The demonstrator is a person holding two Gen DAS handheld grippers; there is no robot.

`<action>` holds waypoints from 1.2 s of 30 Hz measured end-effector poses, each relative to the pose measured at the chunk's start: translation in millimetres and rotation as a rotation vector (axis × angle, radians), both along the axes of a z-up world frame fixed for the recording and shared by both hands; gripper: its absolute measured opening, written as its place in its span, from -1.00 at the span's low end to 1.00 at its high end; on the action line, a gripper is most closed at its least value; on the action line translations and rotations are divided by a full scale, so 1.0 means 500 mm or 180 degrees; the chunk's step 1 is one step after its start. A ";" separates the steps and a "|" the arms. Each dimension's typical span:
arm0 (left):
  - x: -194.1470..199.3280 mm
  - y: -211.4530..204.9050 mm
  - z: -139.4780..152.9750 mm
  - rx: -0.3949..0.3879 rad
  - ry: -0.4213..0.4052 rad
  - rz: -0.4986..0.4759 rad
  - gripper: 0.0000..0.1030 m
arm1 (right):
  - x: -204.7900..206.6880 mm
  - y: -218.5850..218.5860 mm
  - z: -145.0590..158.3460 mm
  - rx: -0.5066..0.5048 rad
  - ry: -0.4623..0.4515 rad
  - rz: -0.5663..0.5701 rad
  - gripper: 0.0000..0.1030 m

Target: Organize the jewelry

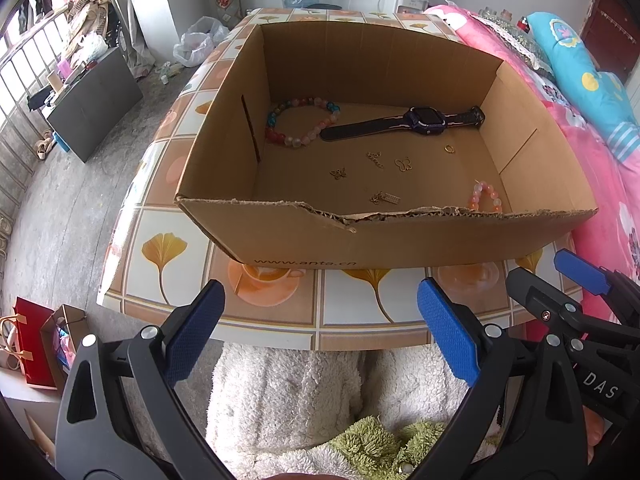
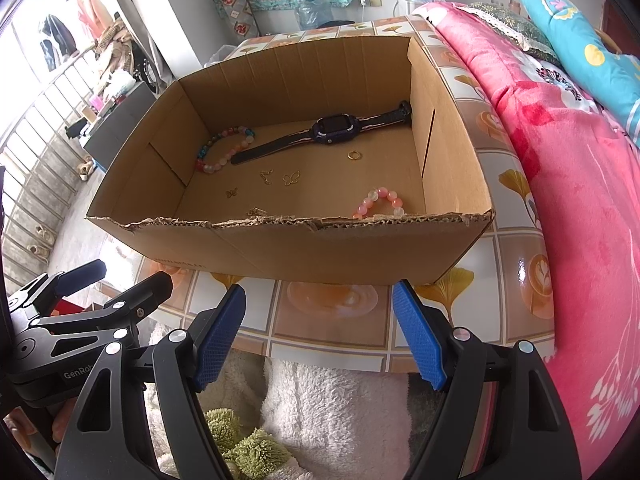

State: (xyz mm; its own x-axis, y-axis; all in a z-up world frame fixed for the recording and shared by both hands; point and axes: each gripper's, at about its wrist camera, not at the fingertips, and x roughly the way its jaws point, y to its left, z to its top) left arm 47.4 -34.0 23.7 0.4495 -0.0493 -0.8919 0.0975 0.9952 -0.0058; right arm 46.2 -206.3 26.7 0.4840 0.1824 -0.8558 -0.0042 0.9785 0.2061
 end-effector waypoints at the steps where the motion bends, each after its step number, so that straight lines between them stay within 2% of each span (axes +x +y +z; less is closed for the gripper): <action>1: 0.000 0.000 0.000 0.0003 0.0000 0.0001 0.81 | 0.000 0.001 0.001 -0.0001 0.0001 -0.0001 0.44; 36: 0.001 0.005 -0.007 -0.0009 0.0039 0.0015 0.81 | 0.003 0.005 -0.004 -0.0007 0.0026 0.0015 0.44</action>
State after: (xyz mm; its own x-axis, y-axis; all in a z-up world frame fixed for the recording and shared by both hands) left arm 47.8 -31.6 20.1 0.4388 -0.0496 -0.8972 0.0927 0.9956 -0.0097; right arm 47.6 -203.7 24.9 0.4762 0.1828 -0.8601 -0.0073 0.9789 0.2041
